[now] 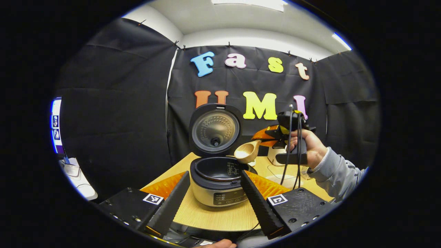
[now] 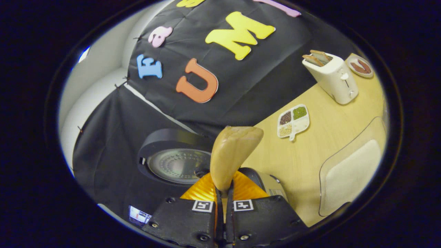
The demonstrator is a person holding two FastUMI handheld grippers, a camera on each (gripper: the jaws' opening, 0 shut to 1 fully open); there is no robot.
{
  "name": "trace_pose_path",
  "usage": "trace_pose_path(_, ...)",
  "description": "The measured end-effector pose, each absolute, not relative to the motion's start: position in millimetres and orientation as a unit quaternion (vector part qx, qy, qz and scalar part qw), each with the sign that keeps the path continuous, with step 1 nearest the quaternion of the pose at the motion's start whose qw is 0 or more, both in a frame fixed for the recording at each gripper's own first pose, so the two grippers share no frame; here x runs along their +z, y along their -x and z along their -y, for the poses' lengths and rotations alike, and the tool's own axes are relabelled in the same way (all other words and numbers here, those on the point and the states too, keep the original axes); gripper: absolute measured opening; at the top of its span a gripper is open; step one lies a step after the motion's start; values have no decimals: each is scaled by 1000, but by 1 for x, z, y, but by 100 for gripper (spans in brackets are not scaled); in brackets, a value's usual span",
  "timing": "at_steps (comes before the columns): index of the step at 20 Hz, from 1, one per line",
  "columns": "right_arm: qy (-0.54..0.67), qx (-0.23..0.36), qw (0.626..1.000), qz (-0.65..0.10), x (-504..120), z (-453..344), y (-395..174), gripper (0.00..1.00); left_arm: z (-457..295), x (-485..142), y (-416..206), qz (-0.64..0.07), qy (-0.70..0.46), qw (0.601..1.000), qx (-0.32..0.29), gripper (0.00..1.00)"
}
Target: Close the left gripper, press the button to open the rice cooker; take a wooden spoon from the chopstick holder with the right hand, scoop a spoonful of rice and pour it into the rice cooker, then put the wooden spoon back into the chopstick holder.
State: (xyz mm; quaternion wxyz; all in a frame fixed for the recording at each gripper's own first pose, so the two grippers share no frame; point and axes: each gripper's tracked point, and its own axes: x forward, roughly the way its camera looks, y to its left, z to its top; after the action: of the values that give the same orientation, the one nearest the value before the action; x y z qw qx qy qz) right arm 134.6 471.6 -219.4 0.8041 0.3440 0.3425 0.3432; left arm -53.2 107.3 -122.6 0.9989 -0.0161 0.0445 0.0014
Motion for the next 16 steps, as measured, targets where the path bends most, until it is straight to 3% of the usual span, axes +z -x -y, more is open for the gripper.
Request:
trace_pose_path(8, -151, 383, 883, -223, -194, -511, -110, 8, -123, -124, 56, -46, 9, 999, 17, 95)
trace_pose_path(16, -42, 387, 903, -182, -199, -529, -100, 8, -125, -131, 58, -52, 12, 998, 19, 95)
